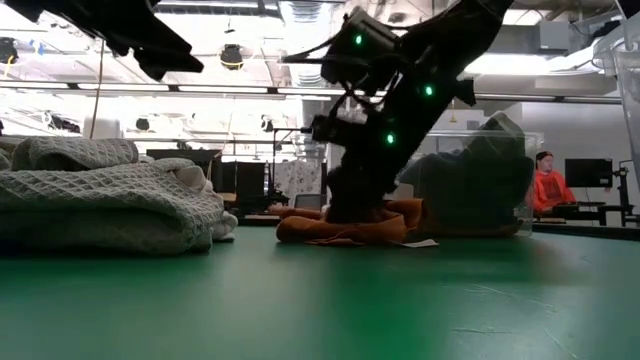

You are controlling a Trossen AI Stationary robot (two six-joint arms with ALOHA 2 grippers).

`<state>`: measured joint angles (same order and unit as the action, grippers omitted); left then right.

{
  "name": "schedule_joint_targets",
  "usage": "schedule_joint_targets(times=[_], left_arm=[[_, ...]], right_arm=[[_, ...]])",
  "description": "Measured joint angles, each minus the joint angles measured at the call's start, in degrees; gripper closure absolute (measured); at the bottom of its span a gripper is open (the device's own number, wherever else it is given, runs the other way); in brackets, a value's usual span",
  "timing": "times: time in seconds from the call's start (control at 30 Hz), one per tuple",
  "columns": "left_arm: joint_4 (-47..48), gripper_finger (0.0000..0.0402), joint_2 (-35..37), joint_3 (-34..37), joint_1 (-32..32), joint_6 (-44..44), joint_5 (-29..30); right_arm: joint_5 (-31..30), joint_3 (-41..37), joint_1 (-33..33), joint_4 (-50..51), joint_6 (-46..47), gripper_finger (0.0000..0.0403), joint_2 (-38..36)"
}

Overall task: Sort towels by color in basket
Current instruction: Put the orange towel into the top transparent bin

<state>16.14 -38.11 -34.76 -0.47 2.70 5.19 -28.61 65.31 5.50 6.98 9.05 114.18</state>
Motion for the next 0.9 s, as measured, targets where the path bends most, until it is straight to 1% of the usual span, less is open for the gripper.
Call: schedule_joint_targets(times=[0.07, 0.17, 0.23, 0.37, 0.4, 0.5, 0.57, 0.63, 0.67, 0.8, 0.87, 0.9], left_arm=[[-0.17, 0.0221, 0.57, 0.0, 0.0, 0.03, 0.0], [-0.13, 0.0221, 1.09, 0.0, 0.0, 0.12, 0.01], [-0.13, 0.0221, 1.08, 0.0, 0.0, 0.13, 0.0], [-0.09, 0.0221, 1.0, 0.0, 0.0, 0.13, 0.0], [-0.09, 0.0221, 1.01, 0.0, 0.0, 0.13, 0.01], [-0.03, 0.0221, 1.38, 0.0, 0.0, 0.13, 0.0], [-0.23, 0.0221, 1.6, 0.0, 0.0, 0.13, 0.0], [-0.05, 0.0221, 1.86, 0.0, 0.0, 0.13, 0.0], [-0.11, 0.0221, 1.93, 0.0, 0.0, 0.13, 0.0], [0.03, 0.0221, 2.17, 0.0, 0.0, 0.13, 0.0], [0.52, 0.0221, 2.18, 0.0, 0.0, 0.13, 0.0], [0.89, 0.0221, 2.16, 0.0, 0.0, 0.13, 0.0]], right_arm=[[-0.01, 0.1, 0.12, -0.16, -1.17, 0.0149, 0.6], [0.65, 0.16, 0.17, -0.34, -1.42, 0.0196, 1.12], [2.92, 0.16, 0.02, -0.31, -1.41, 0.0244, 1.12], [6.04, 0.14, -0.33, -0.07, -1.69, 0.0355, 0.94], [7.0, 0.28, -0.44, 0.21, -1.76, 0.0373, 0.81], [8.16, 1.72, -0.46, 4.41, -1.61, 0.0375, -0.85], [8.49, 2.69, -0.13, 7.77, -1.62, 0.0368, -3.5], [8.29, 3.89, 0.37, 6.97, -2.97, 0.0367, -7.65], [7.09, 4.29, 0.79, 6.33, -4.08, 0.0369, -10.17], [-2.14, 4.31, 2.58, 4.84, -8.79, 0.0374, -19.25], [-8.12, 4.19, 3.41, 4.84, -10.61, 0.0374, -23.65], [-12.19, 4.21, 3.81, 4.64, -11.29, 0.0374, -25.78]])
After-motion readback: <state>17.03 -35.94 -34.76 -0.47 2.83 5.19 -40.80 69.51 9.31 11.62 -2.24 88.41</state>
